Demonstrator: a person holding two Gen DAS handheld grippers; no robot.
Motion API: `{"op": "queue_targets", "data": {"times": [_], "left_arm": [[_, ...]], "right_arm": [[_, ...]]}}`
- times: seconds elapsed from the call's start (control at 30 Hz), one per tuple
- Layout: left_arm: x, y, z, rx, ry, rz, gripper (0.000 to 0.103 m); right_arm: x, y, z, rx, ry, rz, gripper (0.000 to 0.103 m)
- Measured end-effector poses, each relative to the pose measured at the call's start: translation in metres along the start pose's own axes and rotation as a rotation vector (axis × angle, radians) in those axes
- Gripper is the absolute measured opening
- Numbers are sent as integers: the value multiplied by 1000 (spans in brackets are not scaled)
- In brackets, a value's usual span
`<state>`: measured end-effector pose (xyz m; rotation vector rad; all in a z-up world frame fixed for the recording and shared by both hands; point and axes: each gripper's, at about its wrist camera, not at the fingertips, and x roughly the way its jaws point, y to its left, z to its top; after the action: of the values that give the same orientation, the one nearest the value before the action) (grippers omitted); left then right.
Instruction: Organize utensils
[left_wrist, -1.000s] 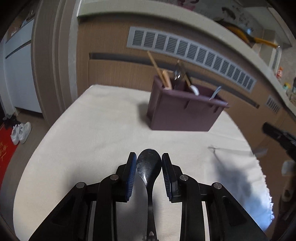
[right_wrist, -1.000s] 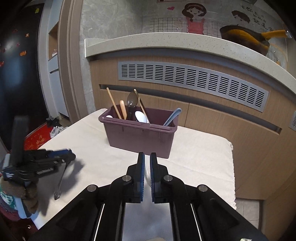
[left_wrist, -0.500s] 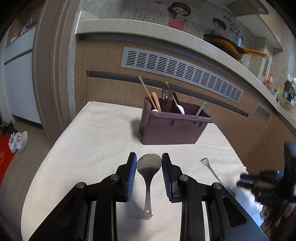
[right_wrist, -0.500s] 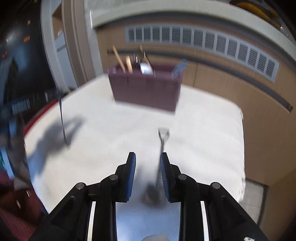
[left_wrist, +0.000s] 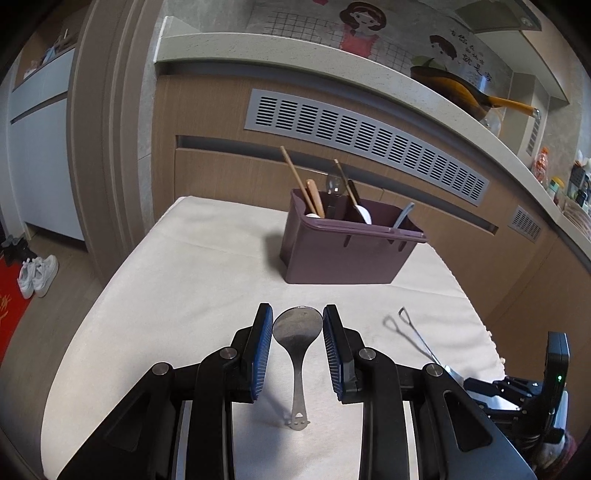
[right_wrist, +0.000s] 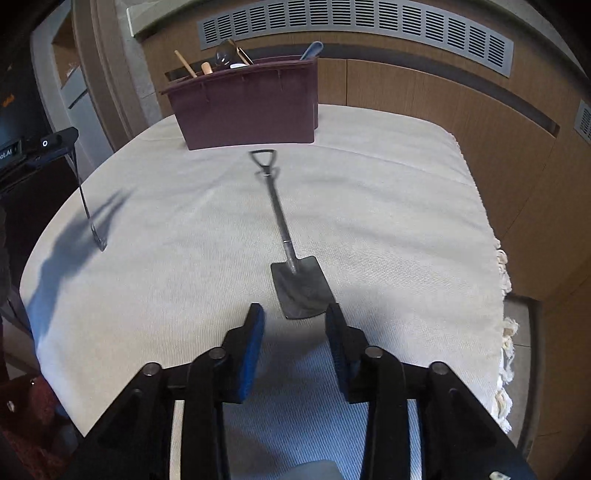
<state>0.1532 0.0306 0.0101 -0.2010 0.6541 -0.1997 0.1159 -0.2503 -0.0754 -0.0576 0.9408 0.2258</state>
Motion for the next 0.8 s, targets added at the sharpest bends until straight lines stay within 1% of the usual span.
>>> {"op": "queue_targets", "data": {"times": [0.03, 0.07, 0.1, 0.13, 0.17, 0.23, 0.27, 0.3, 0.33, 0.37, 0.43, 0.5, 0.53, 0.57, 0.63, 0.67, 0.73, 0.77, 0.8], "left_arm": [[1, 1, 0, -5, 2, 1, 29], [1, 1, 0, -9, 4, 2, 29], [1, 2, 0, -13, 5, 2, 29], [2, 3, 0, -15, 5, 2, 29], [1, 3, 0, -17, 6, 1, 29], [1, 4, -1, -21, 9, 0, 29], [2, 5, -1, -24, 12, -2, 29], [2, 6, -1, -28, 18, -6, 29], [3, 6, -2, -30, 23, -8, 29], [4, 6, -2, -30, 27, -9, 29], [5, 7, -3, -27, 34, -8, 29], [6, 7, -3, -24, 41, -8, 29], [6, 7, -3, -25, 42, -9, 29], [6, 7, -3, -26, 41, -12, 29], [6, 8, -3, -26, 38, -13, 29], [6, 9, -3, -28, 39, -9, 29], [7, 12, -4, -41, 43, 1, 29], [9, 14, -4, -46, 47, 8, 29], [10, 16, -5, -55, 53, 20, 29]], "right_arm": [[2, 1, 1, -4, 2, 4, 45], [4, 2, 3, -13, 7, 16, 54], [7, 5, 6, -25, 17, 37, 69], [10, 8, 8, -52, 37, 76, 76], [13, 10, 8, -72, 52, 89, 86], [15, 17, 9, -112, 83, 84, 88], [16, 18, 9, -117, 94, 88, 91], [16, 18, 10, -112, 105, 104, 95], [17, 18, 10, -112, 109, 115, 96], [17, 19, 11, -123, 110, 116, 96], [16, 15, 12, -130, 98, 114, 89], [14, 6, 14, -124, 73, 71, 64], [15, 1, 15, -136, 58, 13, 62], [16, -3, 14, -153, 45, -15, 63], [18, -12, 16, -145, 38, 32, 66], [18, -13, 17, -141, 39, 35, 66], [20, -7, 17, -180, 33, 9, 65], [20, -4, 17, -189, 29, 13, 59], [18, -2, 17, -194, 28, 25, 40]]}}
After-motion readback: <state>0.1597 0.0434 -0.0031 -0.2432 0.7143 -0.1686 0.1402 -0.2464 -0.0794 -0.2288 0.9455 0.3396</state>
